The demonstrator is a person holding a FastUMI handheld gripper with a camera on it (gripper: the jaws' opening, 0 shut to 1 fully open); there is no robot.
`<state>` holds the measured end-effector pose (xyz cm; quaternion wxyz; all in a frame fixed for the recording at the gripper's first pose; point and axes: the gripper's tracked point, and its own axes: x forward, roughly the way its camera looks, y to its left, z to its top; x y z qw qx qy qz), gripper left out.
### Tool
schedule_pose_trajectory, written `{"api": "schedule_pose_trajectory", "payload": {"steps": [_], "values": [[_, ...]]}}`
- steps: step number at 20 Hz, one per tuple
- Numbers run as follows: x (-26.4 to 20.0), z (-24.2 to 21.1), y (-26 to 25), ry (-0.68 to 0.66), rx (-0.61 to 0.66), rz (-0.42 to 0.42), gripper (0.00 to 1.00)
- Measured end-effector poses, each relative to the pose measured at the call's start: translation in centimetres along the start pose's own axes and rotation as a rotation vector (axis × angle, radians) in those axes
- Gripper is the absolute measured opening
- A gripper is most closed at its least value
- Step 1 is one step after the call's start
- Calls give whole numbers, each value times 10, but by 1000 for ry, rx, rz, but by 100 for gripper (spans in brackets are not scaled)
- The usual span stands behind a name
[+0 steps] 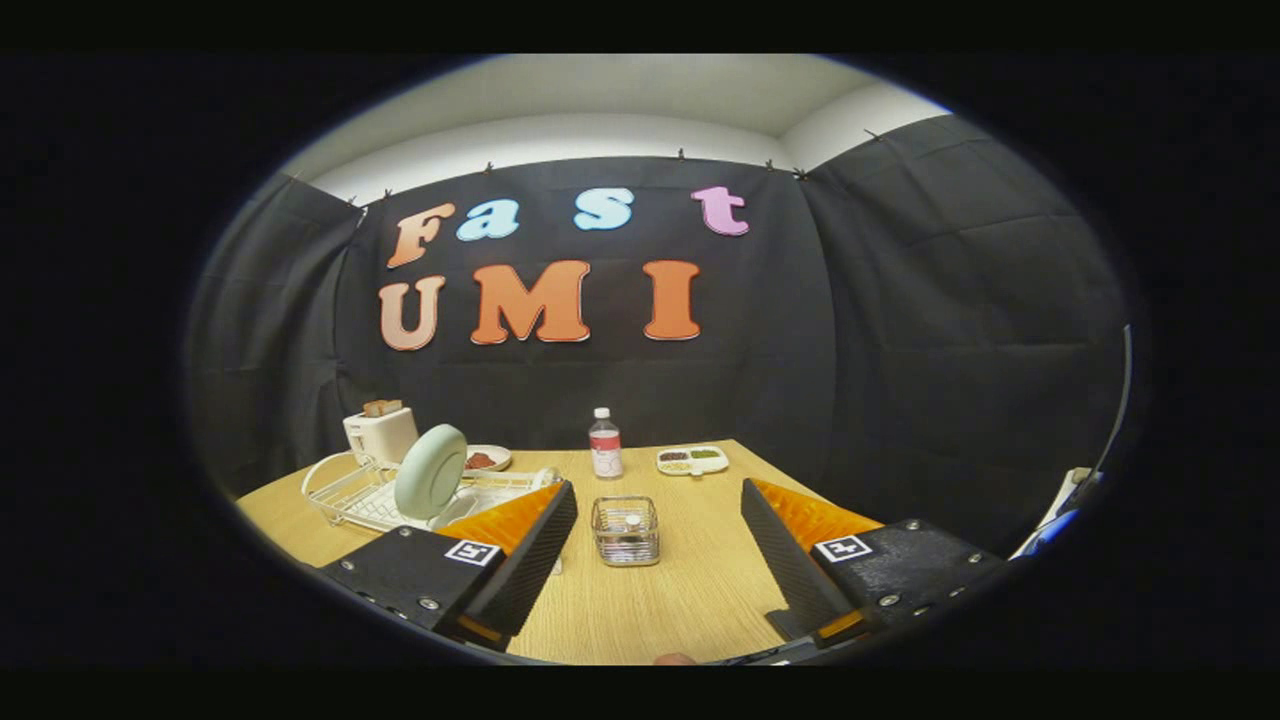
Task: Take the plate from the dish rack, then take the spoon from the basket and place it into the plate.
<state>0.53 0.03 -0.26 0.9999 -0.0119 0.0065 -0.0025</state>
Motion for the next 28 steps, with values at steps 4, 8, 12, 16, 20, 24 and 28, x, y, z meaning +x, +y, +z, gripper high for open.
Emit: {"api": "schedule_pose_trajectory", "payload": {"steps": [4, 8, 12, 16, 20, 24, 28], "values": [[10, 7, 23, 20, -11, 30, 98], [30, 14, 72, 91, 0, 116, 98], [55, 34, 128, 110, -57, 172, 99], [85, 35, 184, 152, -121, 203, 98], [117, 21, 235, 233, -154, 237, 99], [145, -9, 266, 369, -132, 225, 99], [169, -49, 275, 487, -113, 172, 99]]}}
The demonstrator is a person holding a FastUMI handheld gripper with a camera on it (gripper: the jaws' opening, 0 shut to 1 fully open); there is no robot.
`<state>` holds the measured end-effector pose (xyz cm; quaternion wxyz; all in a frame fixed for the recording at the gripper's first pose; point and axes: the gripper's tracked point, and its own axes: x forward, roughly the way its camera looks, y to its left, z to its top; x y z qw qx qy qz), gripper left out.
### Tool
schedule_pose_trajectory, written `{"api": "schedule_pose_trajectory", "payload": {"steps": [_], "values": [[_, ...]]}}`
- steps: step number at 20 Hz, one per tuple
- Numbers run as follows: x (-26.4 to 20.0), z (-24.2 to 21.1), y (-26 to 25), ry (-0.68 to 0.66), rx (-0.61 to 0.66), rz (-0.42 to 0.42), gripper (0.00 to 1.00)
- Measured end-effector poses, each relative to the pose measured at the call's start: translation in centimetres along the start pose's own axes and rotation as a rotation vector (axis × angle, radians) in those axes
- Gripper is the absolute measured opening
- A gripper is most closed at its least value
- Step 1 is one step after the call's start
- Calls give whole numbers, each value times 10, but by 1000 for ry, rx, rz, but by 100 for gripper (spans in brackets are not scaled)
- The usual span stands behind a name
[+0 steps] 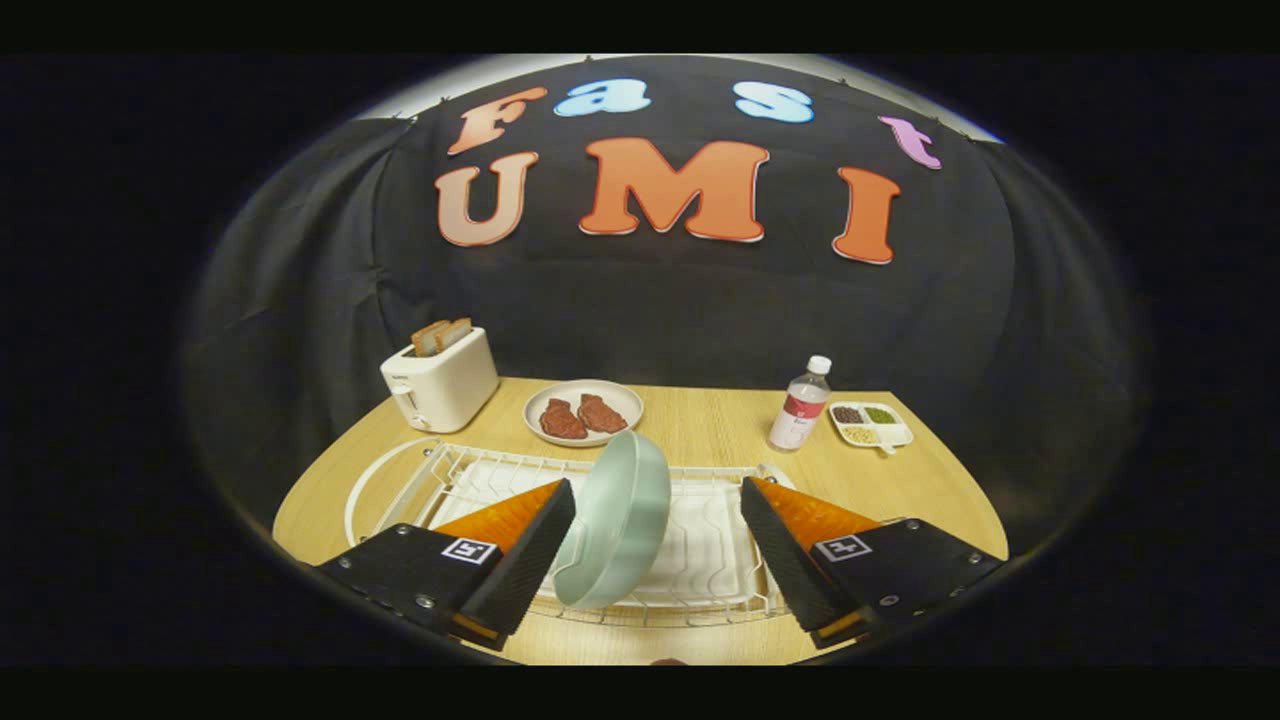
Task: Take the plate from the dish rack, then take the spoon from the basket and place it into the plate.
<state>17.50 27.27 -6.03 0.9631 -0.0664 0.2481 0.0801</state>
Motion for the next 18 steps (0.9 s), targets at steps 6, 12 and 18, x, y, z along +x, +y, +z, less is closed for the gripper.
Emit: {"api": "schedule_pose_trajectory", "payload": {"steps": [6, 12, 18], "values": [[33, -31, 7, 126, 65, -35, 74], [35, -28, -7, 136, 135, -138, 28], [22, -1, 1, 51, -21, -213, 23]]}}
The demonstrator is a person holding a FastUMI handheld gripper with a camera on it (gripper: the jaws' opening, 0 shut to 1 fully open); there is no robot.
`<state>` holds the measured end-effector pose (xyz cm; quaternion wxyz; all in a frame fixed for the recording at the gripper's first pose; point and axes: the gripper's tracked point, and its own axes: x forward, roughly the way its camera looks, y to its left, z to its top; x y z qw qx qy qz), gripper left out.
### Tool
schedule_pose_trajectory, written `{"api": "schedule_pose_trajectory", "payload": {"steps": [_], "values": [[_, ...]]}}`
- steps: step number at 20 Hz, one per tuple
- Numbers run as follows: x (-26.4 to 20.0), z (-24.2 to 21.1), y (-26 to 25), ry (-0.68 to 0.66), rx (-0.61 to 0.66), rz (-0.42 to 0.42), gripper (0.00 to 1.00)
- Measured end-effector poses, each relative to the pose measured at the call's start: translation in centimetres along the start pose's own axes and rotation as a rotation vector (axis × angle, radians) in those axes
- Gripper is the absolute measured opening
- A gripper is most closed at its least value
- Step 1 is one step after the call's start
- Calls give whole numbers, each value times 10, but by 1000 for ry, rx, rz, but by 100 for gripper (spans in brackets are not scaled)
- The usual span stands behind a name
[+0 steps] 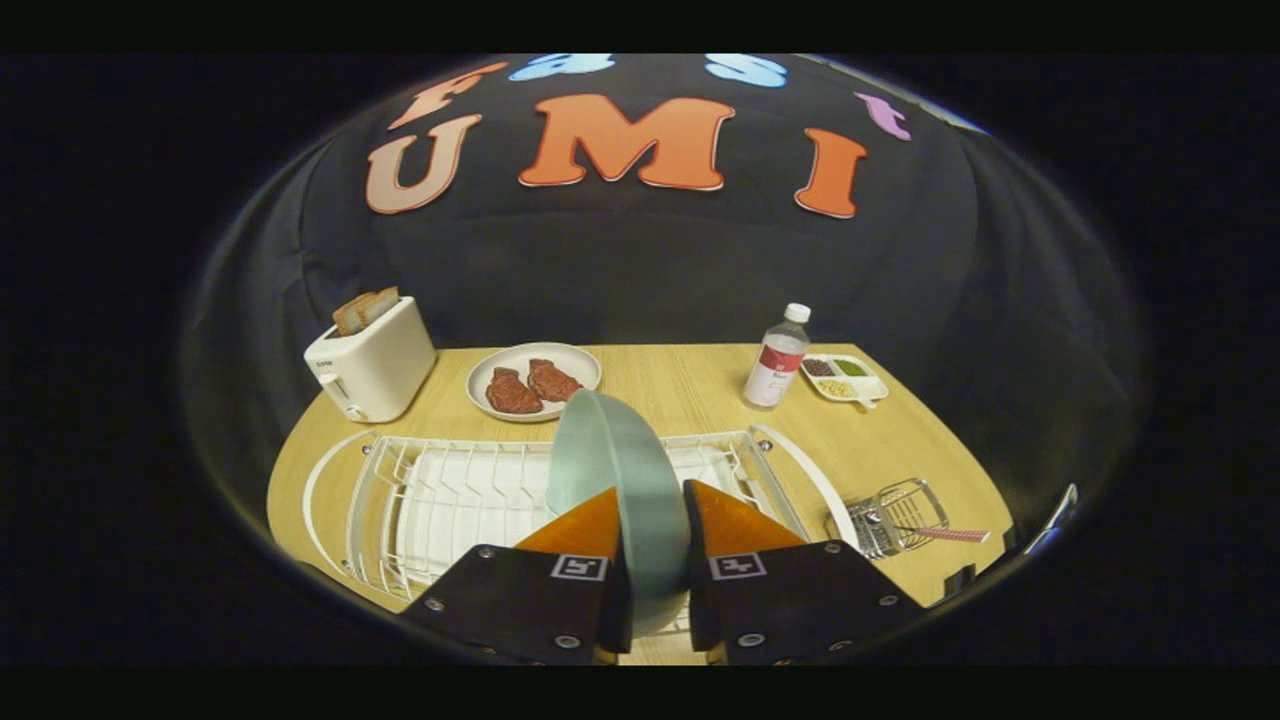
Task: Take the plate from the dish rack, then take the spoon from the basket and place it into the plate.
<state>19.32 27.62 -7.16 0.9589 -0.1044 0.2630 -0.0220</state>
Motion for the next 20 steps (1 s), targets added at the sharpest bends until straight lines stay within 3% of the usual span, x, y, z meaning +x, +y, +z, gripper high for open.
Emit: {"api": "schedule_pose_trajectory", "payload": {"steps": [2, 8, 20], "values": [[-8, 13, 0, -47, -66, -40, 22], [-27, 25, -1, -79, -32, -1, 22], [-80, -34, -62, -10, 292, 215, 22]]}}
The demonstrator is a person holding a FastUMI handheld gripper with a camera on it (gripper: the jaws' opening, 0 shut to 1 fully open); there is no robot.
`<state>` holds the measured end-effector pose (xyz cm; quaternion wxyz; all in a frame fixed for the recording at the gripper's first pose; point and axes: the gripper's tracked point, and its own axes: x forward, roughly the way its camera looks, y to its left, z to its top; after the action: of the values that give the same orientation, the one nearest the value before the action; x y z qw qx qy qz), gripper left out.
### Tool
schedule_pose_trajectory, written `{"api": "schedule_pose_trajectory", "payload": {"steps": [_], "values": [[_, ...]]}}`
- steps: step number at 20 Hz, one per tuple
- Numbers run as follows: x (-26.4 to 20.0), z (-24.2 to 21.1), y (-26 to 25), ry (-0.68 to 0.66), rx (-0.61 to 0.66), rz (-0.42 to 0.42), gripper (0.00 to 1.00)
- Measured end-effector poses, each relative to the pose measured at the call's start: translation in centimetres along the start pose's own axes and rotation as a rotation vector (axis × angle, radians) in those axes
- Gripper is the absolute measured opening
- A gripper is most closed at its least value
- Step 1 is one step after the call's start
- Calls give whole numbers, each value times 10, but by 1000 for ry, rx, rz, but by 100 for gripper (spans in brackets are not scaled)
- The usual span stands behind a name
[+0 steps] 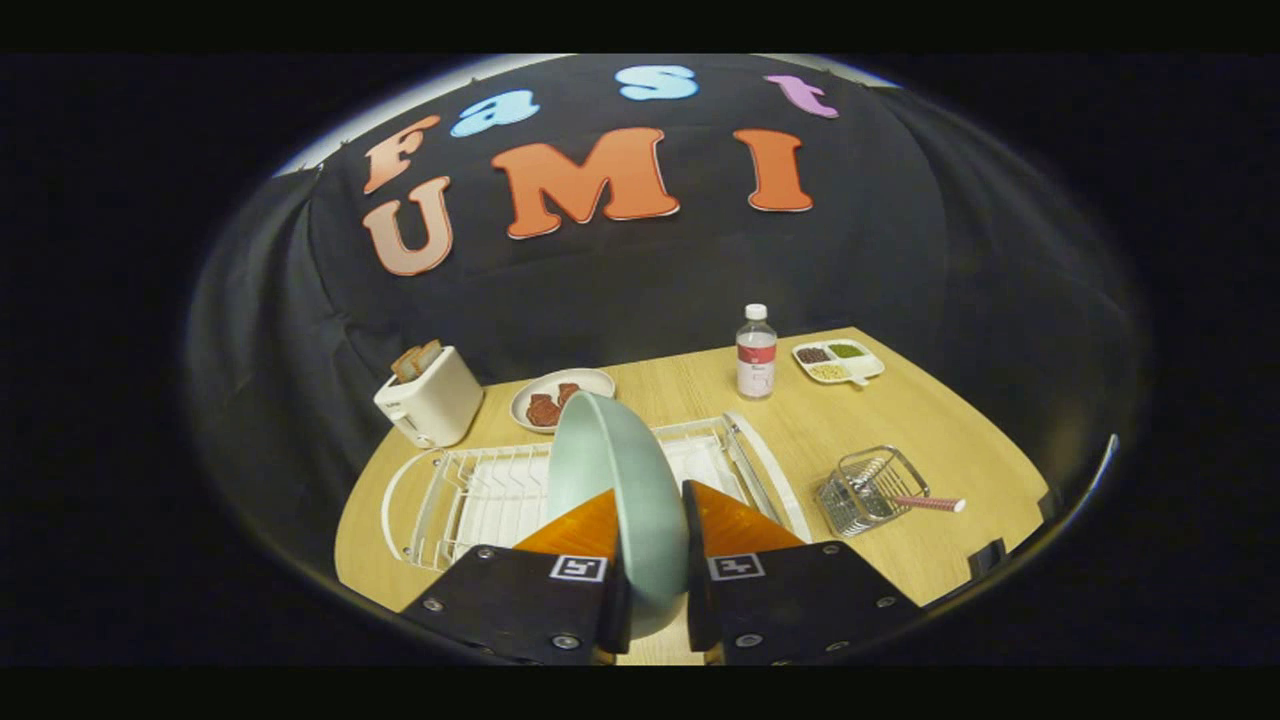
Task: Take the plate from the dish rack, then take the spoon from the basket and place it into the plate.
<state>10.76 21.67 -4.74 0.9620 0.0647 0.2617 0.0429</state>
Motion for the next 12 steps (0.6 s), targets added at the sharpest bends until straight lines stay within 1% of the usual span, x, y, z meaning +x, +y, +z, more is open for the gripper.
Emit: {"api": "schedule_pose_trajectory", "payload": {"steps": [3, 7, 12], "values": [[-24, -15, -15, -7, 70, 53, 22], [-47, -48, -34, 16, 186, 131, 22], [-67, -88, -65, -6, 289, 131, 22]]}}
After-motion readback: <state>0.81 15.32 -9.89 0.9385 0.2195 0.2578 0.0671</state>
